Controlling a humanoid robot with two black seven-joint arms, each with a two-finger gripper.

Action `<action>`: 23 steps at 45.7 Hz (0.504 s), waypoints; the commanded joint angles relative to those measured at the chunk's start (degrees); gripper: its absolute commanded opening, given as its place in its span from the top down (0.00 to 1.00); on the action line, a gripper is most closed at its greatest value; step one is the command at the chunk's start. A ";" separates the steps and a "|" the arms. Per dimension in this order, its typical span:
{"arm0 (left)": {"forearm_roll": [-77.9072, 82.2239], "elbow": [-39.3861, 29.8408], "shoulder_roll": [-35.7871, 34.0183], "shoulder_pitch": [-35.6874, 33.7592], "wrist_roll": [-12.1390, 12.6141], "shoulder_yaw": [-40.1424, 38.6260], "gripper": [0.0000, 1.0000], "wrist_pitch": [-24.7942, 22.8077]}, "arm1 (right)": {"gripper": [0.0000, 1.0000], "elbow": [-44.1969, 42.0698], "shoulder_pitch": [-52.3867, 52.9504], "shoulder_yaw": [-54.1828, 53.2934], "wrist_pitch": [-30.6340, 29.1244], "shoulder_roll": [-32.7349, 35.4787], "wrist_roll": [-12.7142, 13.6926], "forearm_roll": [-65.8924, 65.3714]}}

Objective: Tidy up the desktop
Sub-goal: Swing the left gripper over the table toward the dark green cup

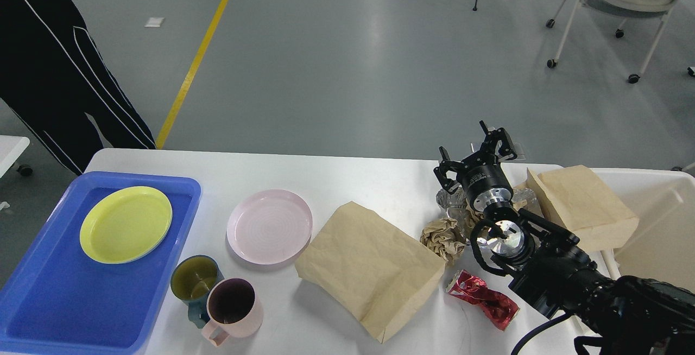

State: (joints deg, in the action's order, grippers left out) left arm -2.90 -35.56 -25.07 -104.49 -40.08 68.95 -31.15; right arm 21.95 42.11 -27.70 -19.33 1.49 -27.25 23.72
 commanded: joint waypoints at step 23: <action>-0.01 -31.58 5.30 -7.14 0.09 14.11 0.03 -1.45 | 0.00 0.02 -0.01 0.02 0.00 -0.09 0.00 0.01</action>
State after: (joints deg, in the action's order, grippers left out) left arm -2.90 -67.20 -19.79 -110.64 -39.99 82.40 -32.67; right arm 21.99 42.11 -27.71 -19.33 1.45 -27.25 23.72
